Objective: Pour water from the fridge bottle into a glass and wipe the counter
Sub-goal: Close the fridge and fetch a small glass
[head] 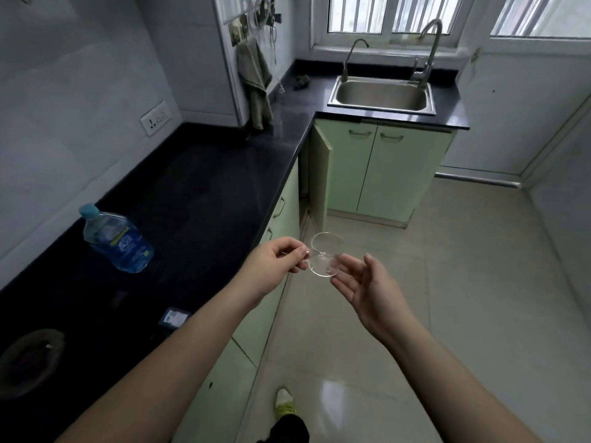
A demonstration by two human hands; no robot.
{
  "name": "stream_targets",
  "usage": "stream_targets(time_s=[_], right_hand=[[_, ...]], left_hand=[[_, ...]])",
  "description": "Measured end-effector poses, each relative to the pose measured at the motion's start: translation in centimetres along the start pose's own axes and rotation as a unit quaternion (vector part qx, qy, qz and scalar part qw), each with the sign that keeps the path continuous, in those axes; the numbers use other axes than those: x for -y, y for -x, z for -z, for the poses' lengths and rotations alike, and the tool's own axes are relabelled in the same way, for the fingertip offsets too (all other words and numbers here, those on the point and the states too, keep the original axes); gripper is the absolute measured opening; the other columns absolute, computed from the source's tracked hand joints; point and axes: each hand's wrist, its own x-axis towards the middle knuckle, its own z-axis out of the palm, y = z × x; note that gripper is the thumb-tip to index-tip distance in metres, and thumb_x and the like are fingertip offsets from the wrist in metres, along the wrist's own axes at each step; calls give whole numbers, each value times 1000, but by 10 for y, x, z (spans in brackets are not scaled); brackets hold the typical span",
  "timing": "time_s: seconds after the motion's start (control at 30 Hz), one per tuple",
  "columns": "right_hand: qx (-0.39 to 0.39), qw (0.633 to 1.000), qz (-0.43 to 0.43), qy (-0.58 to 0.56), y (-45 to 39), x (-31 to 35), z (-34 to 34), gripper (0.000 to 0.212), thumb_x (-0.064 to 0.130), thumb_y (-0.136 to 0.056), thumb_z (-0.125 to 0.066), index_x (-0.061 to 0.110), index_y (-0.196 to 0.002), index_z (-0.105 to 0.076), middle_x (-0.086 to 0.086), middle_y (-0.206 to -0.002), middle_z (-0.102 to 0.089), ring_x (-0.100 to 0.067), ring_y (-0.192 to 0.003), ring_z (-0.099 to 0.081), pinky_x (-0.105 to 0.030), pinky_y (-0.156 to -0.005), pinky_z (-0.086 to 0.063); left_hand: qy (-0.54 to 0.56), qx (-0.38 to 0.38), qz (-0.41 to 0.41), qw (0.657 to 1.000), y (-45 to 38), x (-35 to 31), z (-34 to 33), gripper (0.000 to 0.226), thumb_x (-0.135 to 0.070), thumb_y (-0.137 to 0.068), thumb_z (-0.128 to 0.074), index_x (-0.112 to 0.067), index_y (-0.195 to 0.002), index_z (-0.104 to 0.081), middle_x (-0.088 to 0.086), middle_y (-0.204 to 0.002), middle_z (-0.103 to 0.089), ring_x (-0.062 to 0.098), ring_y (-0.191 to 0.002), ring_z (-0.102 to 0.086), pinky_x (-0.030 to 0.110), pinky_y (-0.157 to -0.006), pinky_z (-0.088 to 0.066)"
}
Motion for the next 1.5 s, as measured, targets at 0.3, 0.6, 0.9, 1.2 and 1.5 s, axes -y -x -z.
stream_targets(time_s=[0.3, 0.6, 0.9, 1.2, 1.5], right_hand=[[13, 999, 26, -29, -87, 32, -60, 50, 33, -105, -27, -2, -114, -62, -18, -119, -66, -28, -106, -68, -35, -92, -51], [23, 999, 14, -18, -166, 56, -93, 49, 31, -105, -27, -2, -120, -59, -18, -119, -67, -27, -106, -67, -35, -95, -50], [91, 995, -28, 33, -274, 85, -106, 47, 30, -105, -27, 1, -118, -61, -17, -121, -66, -25, -108, -67, -36, -95, -49], [190, 970, -104, 110, -345, 102, -146, 45, 28, -105, -26, 2, -118, -61, -12, -113, -71, -23, -105, -68, -35, -94, -49], [263, 935, -137, 192, -380, 66, -216, 47, 28, -105, -25, 2, -117, -63, -12, -112, -72, -23, -107, -67, -34, -97, -48]], left_hand=[[13, -2, -10, 1000, -97, -12, 56, 15, -15, -97, -60, -7, -99, -72, 13, -93, -73, 11, -84, -70, 16, -73, -52], [8, -24, -12, 1000, -177, -20, 78, 11, -19, -95, -64, -12, -95, -73, 11, -87, -74, 12, -80, -68, 20, -76, -54], [31, -129, 51, 990, -247, -16, 82, 12, -18, -97, -61, -11, -94, -72, 7, -87, -74, 6, -76, -68, 15, -71, -53], [37, -251, 92, 963, -282, -12, 101, 12, -20, -96, -62, -14, -95, -72, 7, -90, -74, 19, -89, -71, 30, -88, -57], [34, -330, 127, 935, -274, 19, 155, 10, -22, -95, -63, -19, -95, -73, 0, -87, -74, 13, -86, -70, 24, -85, -56]])
